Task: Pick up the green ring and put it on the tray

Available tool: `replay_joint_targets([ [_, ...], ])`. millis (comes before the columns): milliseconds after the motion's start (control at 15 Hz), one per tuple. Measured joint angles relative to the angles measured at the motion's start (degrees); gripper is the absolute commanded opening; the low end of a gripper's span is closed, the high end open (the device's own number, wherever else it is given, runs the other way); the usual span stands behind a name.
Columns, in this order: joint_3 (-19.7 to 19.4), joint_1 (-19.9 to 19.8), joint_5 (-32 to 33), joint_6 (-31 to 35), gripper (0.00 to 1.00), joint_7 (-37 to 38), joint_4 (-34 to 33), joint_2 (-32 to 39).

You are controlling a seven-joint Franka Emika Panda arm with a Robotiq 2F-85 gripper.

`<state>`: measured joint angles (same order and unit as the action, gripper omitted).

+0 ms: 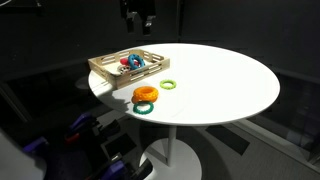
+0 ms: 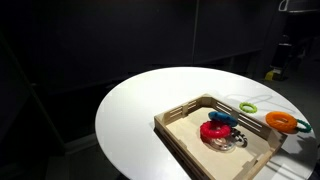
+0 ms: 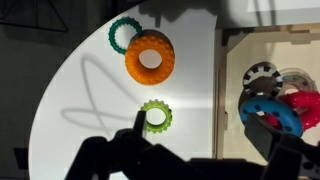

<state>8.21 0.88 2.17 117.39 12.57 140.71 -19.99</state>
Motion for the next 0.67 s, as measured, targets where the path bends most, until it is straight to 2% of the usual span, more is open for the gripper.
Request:
replay_joint_targets([
  [667,-3.34,-2.12,-0.01,12.93,1.00,6.46,-0.12,9.86],
])
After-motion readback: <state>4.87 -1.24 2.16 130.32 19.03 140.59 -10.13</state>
